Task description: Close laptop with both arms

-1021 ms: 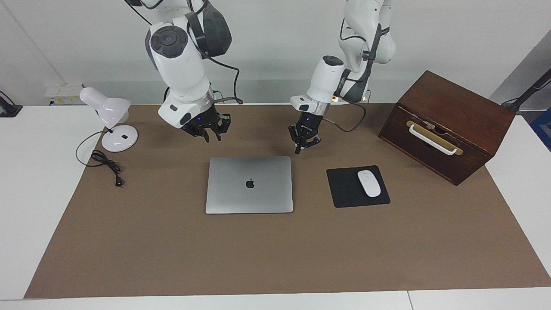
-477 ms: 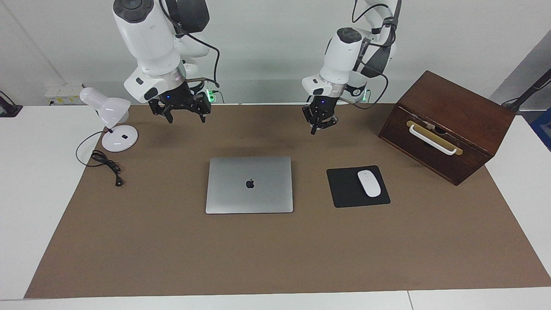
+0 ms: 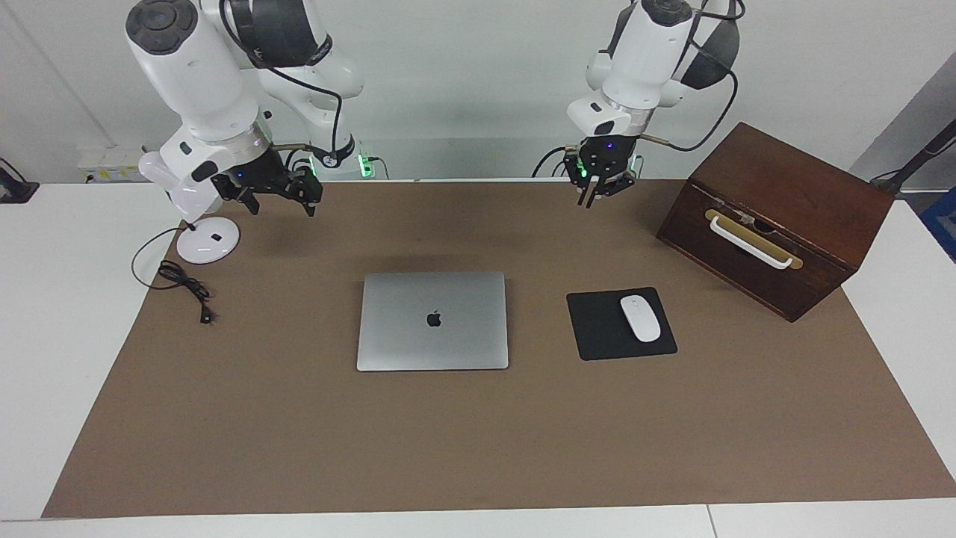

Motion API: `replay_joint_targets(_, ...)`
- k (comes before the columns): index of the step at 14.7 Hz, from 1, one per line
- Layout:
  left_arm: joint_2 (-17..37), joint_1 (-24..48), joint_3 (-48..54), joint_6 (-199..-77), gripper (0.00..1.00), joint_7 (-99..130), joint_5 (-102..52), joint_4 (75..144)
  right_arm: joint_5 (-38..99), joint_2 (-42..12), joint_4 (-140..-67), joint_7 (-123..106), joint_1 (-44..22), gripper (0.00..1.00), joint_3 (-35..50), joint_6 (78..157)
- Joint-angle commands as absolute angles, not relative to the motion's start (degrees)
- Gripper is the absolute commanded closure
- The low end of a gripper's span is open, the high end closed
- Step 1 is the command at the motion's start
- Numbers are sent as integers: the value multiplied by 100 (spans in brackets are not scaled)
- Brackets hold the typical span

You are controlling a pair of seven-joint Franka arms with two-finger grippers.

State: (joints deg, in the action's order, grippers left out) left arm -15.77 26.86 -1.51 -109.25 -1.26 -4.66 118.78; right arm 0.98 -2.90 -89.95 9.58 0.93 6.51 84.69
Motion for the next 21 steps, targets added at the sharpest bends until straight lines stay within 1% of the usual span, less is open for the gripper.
replay_joint_targets(1,-1529,2198,-97,-10486,0,-150,-439,11532,44,-202,-9000,835,26,0,554,8481)
replay_joint_targets(3,-1529,1822,-105,-10372,0,-149,-439,11496,88,-115,-9227,827,70,0,475,8613)
replay_joint_targets(6,-1556,1338,-88,-10073,0,-149,-439,11295,149,-158,-9141,835,97,0,194,8640)
replay_joint_targets(9,-1556,1012,-105,-10090,0,-97,-439,11259,132,-150,-9149,852,105,0,-43,8561)
replay_joint_targets(11,-1556,635,-97,-10046,0,-79,-431,11224,149,-123,-9184,818,105,0,-385,8481)
replay_joint_targets(12,-1556,485,-97,-10046,0,-79,-378,11215,141,-149,-9176,835,97,0,-413,8560)
replay_joint_targets(14,-1512,431,-88,-10081,0,86,-98,11137,53,-184,-9132,739,97,0,-413,8727)
replay_joint_targets(16,-1381,361,-97,-9880,0,360,-79,10751,-61,-263,-9018,441,97,0,-413,8893)
replay_joint_targets(19,-1030,220,-97,-9362,0,360,-141,10066,-62,-325,-8965,281,97,0,-413,9140)
replay_joint_targets(21,-766,202,-97,-9037,0,360,-149,9565,-88,-290,-8974,220,44,0,-413,9106)
